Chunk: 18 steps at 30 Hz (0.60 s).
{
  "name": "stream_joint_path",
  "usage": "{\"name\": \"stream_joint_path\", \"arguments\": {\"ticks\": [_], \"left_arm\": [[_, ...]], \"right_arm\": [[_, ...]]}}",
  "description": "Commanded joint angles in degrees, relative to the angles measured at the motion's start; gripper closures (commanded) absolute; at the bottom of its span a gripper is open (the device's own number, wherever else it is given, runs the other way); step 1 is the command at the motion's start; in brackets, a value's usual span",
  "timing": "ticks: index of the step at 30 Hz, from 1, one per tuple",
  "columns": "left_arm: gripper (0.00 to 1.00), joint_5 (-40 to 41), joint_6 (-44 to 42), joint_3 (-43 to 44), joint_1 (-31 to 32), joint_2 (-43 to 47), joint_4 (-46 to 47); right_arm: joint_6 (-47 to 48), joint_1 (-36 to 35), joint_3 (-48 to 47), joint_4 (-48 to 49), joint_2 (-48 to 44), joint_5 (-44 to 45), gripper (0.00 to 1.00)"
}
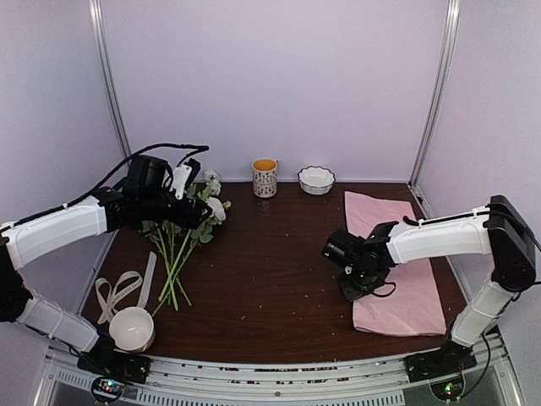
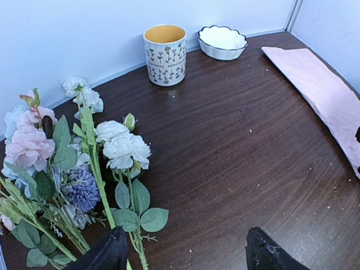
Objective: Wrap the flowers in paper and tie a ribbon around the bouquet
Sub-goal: Move the folded wrapping paper to the center of the board.
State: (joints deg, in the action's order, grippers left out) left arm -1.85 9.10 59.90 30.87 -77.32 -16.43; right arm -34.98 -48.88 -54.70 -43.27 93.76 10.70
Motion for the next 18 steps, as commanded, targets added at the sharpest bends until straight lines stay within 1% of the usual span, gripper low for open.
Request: {"name": "stream_joint_path", "arguments": {"ticks": [1, 5, 7, 8, 9, 10, 11, 14, 16, 18], "left_arm": [[0.25, 0.4, 0.6, -3.7, 0.3, 4.7, 1.2], [0.25, 1.2, 0.8, -6.6, 0.4, 8.1, 0.2], [0.25, 1.4, 1.3, -7.9, 0.5, 9.5, -0.3], [0.25, 1.3, 1.6, -8.5, 0.5, 10.2, -0.4], [0.25, 1.3, 1.6, -9.2, 0.6, 10.8, -0.4], [0.26, 1.6, 1.6, -10.0, 0.7, 11.3, -0.5], [0.26, 1.9, 1.5, -10.3, 1.0, 11.6, -1.1], [0.28, 2.3, 0.6, -9.6, 2.3, 10.7, -3.8], [0.28, 2.0, 0.3, -9.3, 4.0, 9.7, -4.7], [0.28, 1.7, 0.2, -9.6, 5.8, 8.5, -4.5]], "right_arm": [[3.3, -8.8, -6.9, -0.6, 1.8, -2.1, 1.00], [5.1, -17.4, -17.6, -1.6, 8.2, -6.4, 1.00], [5.7, -19.9, -24.3, -2.1, 11.6, -9.6, 1.00], [6.0, -20.9, -26.7, -2.4, 12.9, -10.6, 0.92], [6.5, -21.6, -28.9, -2.7, 13.7, -11.5, 0.80], [7.0, -22.2, -30.3, -2.9, 14.0, -12.2, 0.63], [7.2, -22.4, -31.1, -3.0, 13.5, -12.8, 0.56], [7.2, -22.1, -28.6, -1.8, 8.7, -11.0, 0.41], [6.0, -20.3, -23.8, -0.3, 3.8, -9.2, 0.36], [4.2, -15.8, -17.7, 1.7, -1.2, -9.1, 0.34]]}}
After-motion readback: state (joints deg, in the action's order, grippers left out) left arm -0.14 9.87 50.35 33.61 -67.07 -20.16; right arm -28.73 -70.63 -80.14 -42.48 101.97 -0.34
